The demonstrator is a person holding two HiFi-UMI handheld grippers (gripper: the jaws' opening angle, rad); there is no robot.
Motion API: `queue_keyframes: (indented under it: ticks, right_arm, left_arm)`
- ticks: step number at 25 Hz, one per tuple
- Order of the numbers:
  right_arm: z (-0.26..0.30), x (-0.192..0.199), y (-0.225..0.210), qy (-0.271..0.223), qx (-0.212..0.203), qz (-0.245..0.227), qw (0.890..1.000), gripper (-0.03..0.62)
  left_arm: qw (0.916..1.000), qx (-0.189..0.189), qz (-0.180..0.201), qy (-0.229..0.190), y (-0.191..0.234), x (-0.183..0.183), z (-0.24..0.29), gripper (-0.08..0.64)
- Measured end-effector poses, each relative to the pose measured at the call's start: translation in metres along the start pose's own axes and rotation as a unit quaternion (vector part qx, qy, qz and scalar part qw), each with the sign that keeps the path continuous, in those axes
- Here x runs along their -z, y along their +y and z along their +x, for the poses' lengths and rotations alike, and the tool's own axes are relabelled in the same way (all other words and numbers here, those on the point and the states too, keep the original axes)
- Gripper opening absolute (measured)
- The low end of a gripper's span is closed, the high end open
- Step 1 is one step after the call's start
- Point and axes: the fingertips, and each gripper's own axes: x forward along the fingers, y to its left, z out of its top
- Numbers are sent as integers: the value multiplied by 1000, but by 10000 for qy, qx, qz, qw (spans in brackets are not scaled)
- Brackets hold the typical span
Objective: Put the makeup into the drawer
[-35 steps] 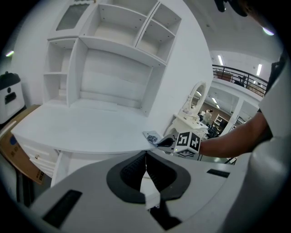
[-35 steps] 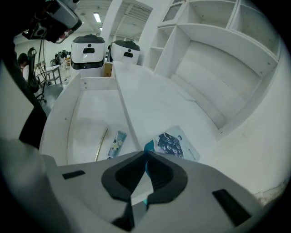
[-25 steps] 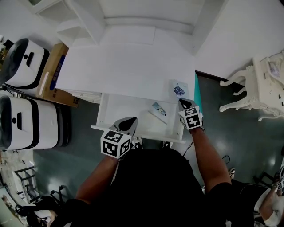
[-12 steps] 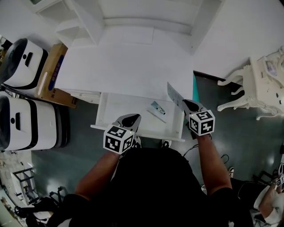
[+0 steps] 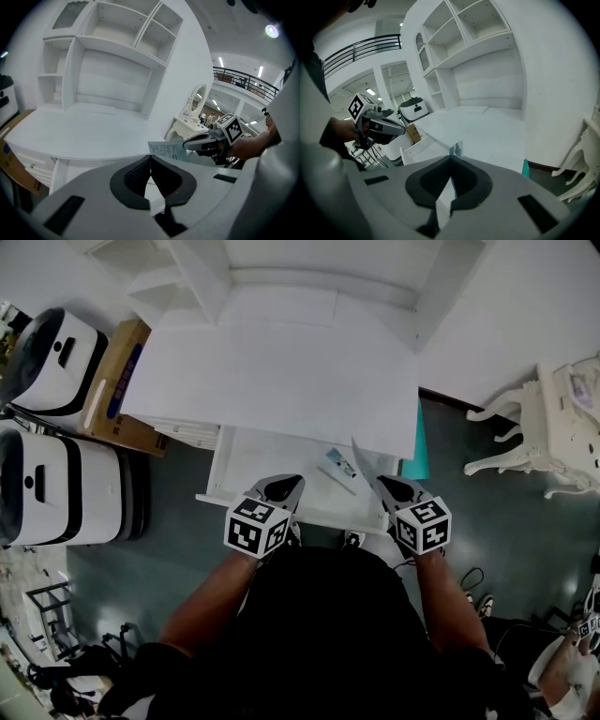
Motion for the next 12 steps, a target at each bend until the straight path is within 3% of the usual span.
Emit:
queue_keyframes:
  ticks: [12]
  right_arm:
    - [35,37,26,678,-575,-242,9957,28]
  left_arm:
    - [9998,-164,-116,-22,7,6,-10,11]
